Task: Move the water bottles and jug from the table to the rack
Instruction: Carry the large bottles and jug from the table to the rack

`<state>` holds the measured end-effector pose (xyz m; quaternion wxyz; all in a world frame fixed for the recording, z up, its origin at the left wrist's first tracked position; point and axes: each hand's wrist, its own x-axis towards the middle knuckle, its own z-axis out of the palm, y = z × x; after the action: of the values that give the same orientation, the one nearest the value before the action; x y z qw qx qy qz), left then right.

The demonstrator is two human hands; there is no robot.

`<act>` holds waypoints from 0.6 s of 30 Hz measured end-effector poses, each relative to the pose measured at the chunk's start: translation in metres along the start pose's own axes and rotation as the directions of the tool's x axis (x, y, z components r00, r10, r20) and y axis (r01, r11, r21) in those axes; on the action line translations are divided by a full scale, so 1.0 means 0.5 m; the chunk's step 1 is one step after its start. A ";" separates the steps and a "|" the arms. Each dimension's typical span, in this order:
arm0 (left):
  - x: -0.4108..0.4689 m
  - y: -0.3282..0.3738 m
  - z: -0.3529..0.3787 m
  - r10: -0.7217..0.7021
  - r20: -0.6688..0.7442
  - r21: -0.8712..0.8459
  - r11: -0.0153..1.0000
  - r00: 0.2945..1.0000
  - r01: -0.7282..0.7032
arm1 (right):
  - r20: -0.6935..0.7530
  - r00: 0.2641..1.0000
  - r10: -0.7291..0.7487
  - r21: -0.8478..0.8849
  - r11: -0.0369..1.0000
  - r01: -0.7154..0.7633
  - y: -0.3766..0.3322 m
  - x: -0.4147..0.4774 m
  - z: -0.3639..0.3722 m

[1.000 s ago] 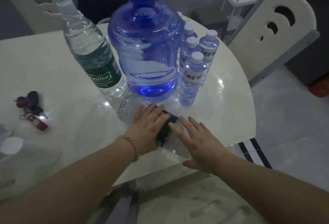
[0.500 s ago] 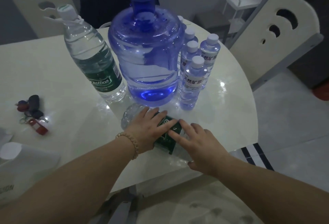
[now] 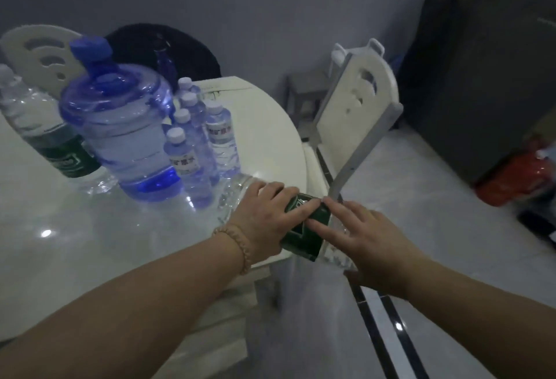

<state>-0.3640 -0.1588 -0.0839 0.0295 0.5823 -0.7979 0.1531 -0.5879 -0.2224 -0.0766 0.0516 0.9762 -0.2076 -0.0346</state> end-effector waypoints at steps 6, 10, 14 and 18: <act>0.255 0.159 -0.084 0.062 -0.100 0.014 0.998 0.993 -0.061 | -0.090 0.988 0.129 -0.087 0.987 -0.137 0.224 -0.186 -0.085; 0.421 0.206 -0.115 0.118 -0.147 0.082 0.991 0.982 -0.107 | -0.122 0.972 0.201 -0.106 0.971 -0.214 0.362 -0.244 -0.118; 0.575 0.231 -0.128 0.156 -0.160 0.128 0.982 0.975 -0.136 | -0.120 0.959 0.257 -0.115 0.956 -0.271 0.503 -0.260 -0.124; 0.749 0.231 -0.116 0.216 -0.156 0.173 0.967 0.964 -0.188 | -0.121 0.944 0.306 -0.124 0.939 -0.320 0.659 -0.250 -0.120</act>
<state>-0.5998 -0.4554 0.0316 0.0375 0.4826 -0.8331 0.2676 -0.8289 -0.4655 0.0267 0.1360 0.9251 -0.3544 0.0084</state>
